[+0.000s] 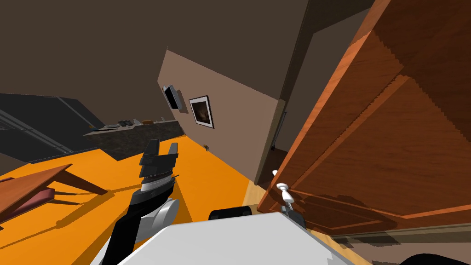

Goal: Pull the door open

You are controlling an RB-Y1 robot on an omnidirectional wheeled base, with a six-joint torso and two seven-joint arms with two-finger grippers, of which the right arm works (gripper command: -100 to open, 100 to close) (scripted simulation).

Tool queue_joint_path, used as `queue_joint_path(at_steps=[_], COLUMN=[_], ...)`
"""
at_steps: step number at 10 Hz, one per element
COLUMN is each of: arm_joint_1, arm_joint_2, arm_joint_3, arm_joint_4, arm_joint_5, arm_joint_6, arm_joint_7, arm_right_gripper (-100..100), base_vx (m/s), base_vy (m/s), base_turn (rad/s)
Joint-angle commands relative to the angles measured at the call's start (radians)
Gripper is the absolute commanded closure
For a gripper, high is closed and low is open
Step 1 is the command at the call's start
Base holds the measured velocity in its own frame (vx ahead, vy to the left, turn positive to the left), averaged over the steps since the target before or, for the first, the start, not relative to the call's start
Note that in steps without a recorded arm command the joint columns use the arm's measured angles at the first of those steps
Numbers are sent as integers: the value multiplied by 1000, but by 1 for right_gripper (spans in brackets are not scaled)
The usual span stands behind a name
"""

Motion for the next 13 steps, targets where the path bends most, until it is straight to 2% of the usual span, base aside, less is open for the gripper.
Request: queue_joint_path(at_steps=[1,5,7,9,10,11,12,13], arm_joint_1=[35,35,60,60,73,73,86,86], arm_joint_2=[-34,-34,-58,-58,-71,-71,-83,-83], arm_joint_3=[-4,-4,-6,-6,-8,-8,-9,-9], arm_joint_4=[-32,-32,-54,-54,-66,-66,-78,-78], arm_joint_5=[-20,-20,-34,-34,-41,-41,-49,-49], arm_joint_6=[15,15,25,25,31,31,36,36], arm_joint_7=[-23,-23,-39,-39,-47,-47,-56,-56], arm_right_gripper=[-100,-100,-100,-100,-100,-100,-100,-100], base_vx=[60,24,26,26,28,25,30,26], base_vy=[-2,4,28,16,7,10,12,9], base_turn=[-2,-5,7,5,10,9,4,4])
